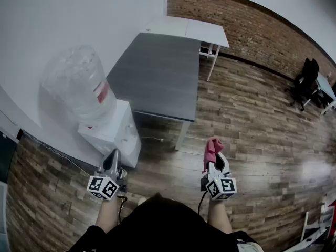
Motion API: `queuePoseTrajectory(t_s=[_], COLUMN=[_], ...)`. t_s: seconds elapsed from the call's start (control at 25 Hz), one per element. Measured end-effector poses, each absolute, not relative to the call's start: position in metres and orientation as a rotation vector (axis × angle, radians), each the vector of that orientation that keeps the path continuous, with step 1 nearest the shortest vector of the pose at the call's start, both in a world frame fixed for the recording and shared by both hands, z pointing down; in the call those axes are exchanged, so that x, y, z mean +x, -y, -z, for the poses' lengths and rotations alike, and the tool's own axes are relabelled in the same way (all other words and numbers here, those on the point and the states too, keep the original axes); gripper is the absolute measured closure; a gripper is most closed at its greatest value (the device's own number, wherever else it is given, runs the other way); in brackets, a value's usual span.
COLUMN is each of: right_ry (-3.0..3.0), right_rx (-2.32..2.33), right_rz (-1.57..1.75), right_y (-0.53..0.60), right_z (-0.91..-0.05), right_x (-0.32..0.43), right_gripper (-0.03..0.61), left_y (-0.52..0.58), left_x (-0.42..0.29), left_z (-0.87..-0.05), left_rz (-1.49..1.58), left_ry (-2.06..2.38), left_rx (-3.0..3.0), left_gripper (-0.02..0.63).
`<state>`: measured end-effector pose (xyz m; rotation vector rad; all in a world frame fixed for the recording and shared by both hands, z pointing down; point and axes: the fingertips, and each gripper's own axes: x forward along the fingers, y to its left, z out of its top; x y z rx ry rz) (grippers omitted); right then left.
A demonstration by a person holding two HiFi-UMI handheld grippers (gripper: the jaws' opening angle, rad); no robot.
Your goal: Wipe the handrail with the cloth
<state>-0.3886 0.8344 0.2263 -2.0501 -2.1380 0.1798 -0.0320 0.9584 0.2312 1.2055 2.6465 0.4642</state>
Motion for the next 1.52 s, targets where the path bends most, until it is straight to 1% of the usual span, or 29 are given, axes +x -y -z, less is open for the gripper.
queuePoseTrajectory(t_s=[0.48, 0.68, 1.04, 1.32, 1.52], right_ry=[2.05, 1.894, 1.557, 1.386, 1.237], right_rx=[-2.112, -2.241, -2.463, -2.595, -2.693], right_rz=[-0.169, -0.115, -0.154, -0.179, -0.172], right_y=[-0.841, -0.859, -0.893, -0.898, -0.9], right_z=[-0.233, -0.24, -0.247, -0.234, -0.219], right_x=[-0.405, -0.388, -0.317, -0.236, -0.177], right_gripper=[0.529, 0.528, 0.528, 0.528, 0.528], left_y=[-0.948, -0.925, -0.853, -0.808, -0.779], left_x=[-0.043, -0.033, 0.038, 0.121, 0.167], left_z=[-0.23, -0.22, -0.22, -0.221, -0.211], left_rz=[-0.453, -0.376, -0.317, -0.273, -0.213], left_ry=[-2.6, -2.576, -2.384, -2.187, -2.092], left_rx=[1.293, 1.408, 1.727, 1.889, 1.971], left_gripper=[0.614, 0.614, 0.614, 0.614, 0.614])
